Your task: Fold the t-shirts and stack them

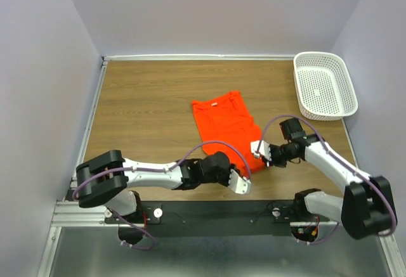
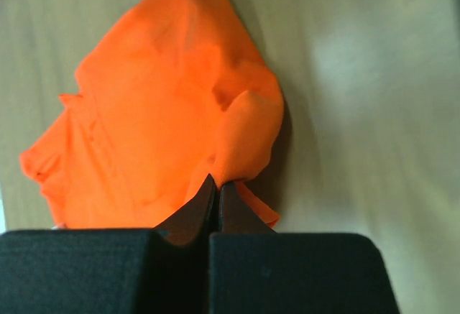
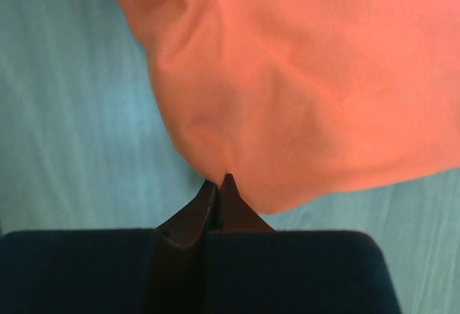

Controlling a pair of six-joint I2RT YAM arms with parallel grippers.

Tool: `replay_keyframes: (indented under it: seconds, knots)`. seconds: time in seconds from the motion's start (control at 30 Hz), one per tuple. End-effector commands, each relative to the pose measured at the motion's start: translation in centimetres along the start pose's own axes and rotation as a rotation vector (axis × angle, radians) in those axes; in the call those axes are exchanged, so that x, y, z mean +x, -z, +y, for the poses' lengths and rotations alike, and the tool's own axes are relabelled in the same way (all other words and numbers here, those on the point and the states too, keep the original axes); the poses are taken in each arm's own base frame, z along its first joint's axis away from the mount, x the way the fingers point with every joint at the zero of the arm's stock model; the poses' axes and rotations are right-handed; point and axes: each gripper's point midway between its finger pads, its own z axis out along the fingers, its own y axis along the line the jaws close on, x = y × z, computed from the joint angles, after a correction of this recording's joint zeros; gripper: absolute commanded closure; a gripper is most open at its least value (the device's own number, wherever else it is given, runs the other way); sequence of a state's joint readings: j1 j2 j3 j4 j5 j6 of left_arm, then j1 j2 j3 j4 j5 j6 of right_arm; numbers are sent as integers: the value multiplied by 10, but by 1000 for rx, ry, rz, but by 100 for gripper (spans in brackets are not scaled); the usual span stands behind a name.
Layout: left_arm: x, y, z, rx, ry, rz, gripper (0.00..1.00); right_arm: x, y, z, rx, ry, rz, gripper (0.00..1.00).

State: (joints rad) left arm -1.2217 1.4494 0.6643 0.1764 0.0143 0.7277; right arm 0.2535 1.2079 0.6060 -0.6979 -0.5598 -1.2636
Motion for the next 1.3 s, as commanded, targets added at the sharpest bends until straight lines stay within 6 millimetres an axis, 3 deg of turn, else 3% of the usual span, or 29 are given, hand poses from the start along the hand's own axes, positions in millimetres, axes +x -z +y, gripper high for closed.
replay_keyframes:
  seconds: [0.0, 0.07, 0.17, 0.5, 0.6, 0.73, 0.77, 0.8, 0.83, 0.87, 0.9, 0.97, 1.0, 1.03, 1.07, 1.1, 1.13, 1.17, 1.2, 1.27]
  knots:
    - [-14, -16, -43, 78, 121, 61, 100, 25, 11, 33, -39, 91, 107, 99]
    - [-22, -22, -73, 144, 85, 83, 100, 24, 20, 27, 34, 94, 122, 99]
    - [-28, -23, -91, 158, 48, 111, 100, 16, 28, 24, 52, 114, 110, 99]
    - [-39, 3, -70, 58, 82, 28, 100, 2, 31, 32, -30, 120, 58, 99]
    - [-35, 8, -60, 24, 89, 13, 100, -8, 32, 19, -37, 113, 33, 100]
    - [-25, 18, -21, -88, 119, -5, 100, -37, 39, -30, 39, 101, -30, 100]
    - [-22, 21, -9, -120, 126, -10, 100, -39, 30, -46, 38, 68, -40, 99]
    - [-12, 27, 19, -192, 158, -18, 100, -57, 38, -74, 87, 88, -75, 99]
    - [-6, 31, 35, -232, 149, -16, 100, -55, 24, -88, 51, 48, -77, 99]
    - [-6, 36, 54, -279, 148, -40, 100, -78, 36, -126, 122, 59, -116, 99]
    - [17, 43, 81, -348, 168, -4, 100, -88, 32, -143, 118, 46, -154, 99]
    - [37, 52, 116, -432, 148, 28, 100, -110, 34, -187, 173, 37, -214, 100]
    - [41, 54, 137, -472, 150, 19, 100, -120, 26, -218, 185, -17, -248, 99]
    - [71, 65, 164, -534, 182, 66, 100, -129, 27, -241, 217, -25, -270, 99]
    - [83, 68, 178, -561, 187, 84, 100, -135, 22, -260, 228, -66, -298, 99]
    - [107, 73, 202, -615, 213, 128, 100, -145, 16, -291, 247, -70, -329, 100]
    - [119, 77, 213, -644, 222, 144, 100, -147, 8, -306, 251, -90, -345, 99]
    - [129, 74, 225, -671, 229, 157, 100, -138, -19, -319, 228, -164, -355, 99]
    - [141, 76, 231, -685, 241, 178, 100, -158, -2, -333, 270, -139, -388, 99]
    - [163, 76, 241, -701, 266, 220, 100, -157, -27, -361, 272, -162, -393, 99]
